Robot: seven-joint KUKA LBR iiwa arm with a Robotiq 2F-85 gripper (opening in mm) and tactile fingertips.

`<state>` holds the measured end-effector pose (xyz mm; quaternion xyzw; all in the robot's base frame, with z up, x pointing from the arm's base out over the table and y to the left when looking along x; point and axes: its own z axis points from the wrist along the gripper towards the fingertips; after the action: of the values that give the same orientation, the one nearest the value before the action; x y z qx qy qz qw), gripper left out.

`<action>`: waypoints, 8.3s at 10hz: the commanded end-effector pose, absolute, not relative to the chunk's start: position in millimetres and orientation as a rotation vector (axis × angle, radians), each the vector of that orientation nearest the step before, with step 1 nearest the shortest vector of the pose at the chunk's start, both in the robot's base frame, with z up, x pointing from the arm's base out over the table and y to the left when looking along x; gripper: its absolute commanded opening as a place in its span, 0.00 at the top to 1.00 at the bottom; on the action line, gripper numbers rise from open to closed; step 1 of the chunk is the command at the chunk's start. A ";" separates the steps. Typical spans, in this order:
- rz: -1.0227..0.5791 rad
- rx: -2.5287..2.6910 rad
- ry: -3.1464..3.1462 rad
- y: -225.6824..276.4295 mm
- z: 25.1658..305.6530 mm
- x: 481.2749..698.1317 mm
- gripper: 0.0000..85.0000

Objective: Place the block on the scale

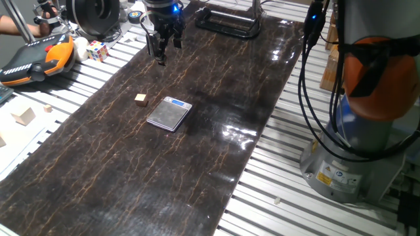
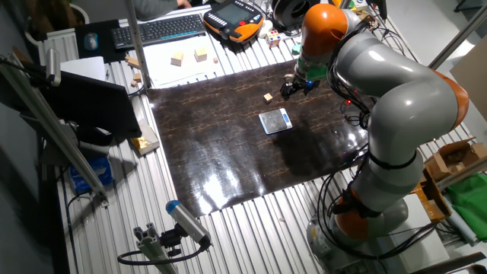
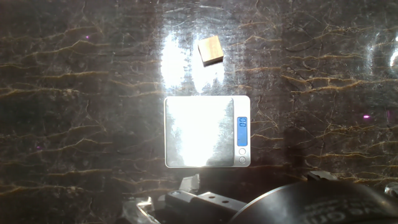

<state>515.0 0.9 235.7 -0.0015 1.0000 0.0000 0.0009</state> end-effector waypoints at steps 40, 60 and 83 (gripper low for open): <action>-0.068 -0.274 3.212 33.5 166.2 619.5 0.60; -0.034 -0.370 3.219 32.9 95.8 653.7 0.33; -0.030 -0.376 3.228 27.1 100.3 616.6 0.98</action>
<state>616.4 27.5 95.4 -0.1139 0.9920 -0.0113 -0.0540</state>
